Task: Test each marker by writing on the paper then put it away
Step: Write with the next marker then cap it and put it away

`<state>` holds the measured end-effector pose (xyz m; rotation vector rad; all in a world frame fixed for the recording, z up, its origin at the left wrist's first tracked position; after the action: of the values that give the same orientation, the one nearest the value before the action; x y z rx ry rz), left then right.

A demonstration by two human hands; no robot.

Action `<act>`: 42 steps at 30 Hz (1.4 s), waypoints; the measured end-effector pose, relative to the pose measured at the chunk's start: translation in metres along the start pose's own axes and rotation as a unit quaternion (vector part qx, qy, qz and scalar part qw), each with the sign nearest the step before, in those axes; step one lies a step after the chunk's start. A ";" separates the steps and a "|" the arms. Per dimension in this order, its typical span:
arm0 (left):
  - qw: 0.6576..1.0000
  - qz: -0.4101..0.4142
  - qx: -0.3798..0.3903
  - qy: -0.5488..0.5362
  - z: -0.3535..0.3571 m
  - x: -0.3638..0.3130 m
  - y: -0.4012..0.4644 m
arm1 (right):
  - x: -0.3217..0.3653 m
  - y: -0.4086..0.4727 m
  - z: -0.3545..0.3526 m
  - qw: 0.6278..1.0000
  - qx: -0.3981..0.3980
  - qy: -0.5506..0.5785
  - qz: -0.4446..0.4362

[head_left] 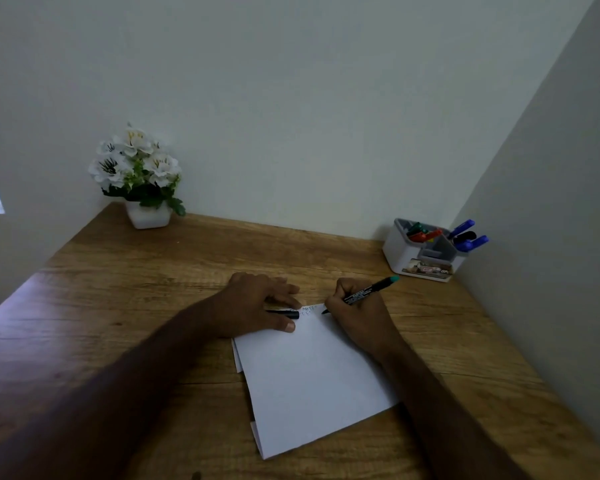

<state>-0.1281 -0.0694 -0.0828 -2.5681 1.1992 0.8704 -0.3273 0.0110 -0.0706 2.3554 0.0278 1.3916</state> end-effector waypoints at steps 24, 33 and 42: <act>1.000 -0.006 0.000 0.001 -0.001 -0.003 -0.002 | -0.001 0.003 -0.001 1.000 -0.025 -0.010 0.001; 1.000 -0.004 0.002 0.003 0.000 -0.002 -0.002 | -0.001 0.002 0.001 1.000 -0.024 -0.007 0.010; 1.000 -0.009 0.005 0.012 0.000 -0.003 -0.002 | -0.004 0.002 0.000 0.999 -0.023 -0.019 0.018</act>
<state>-0.1278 -0.0664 -0.0810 -2.5846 1.1818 0.8306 -0.3301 0.0080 -0.0731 2.3549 -0.0570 1.3479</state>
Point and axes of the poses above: each hand's wrist, its own y-axis towards the middle knuckle, its own z-axis out of the palm, x = y × z, the point moved 2 cm from there along y, towards the middle knuckle, and after that the axes turned 3 degrees about -z, right-handed, at the moved point
